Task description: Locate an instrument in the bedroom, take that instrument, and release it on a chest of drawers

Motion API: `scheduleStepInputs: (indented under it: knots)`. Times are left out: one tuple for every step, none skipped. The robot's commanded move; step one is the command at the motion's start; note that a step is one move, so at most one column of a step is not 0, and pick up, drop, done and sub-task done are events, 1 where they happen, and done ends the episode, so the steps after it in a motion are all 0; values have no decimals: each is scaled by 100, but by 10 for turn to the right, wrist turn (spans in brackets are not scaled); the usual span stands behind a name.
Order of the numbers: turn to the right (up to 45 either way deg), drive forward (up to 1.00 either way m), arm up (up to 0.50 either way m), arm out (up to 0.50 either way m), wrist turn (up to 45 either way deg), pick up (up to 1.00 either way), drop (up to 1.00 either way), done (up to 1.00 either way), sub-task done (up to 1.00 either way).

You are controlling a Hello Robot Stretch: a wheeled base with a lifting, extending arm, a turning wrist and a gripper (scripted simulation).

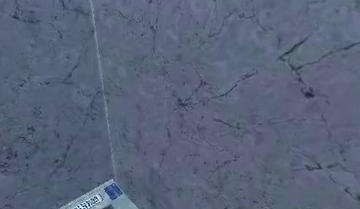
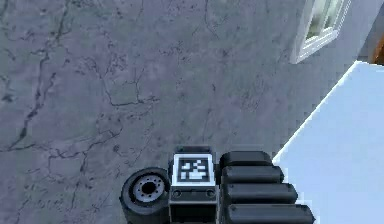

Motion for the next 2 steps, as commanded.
scheduleStepInputs:
  knots:
    - [-450,0,0,0,0,0,0,0,0]
    - [-450,0,0,0,0,0,0,0,0]
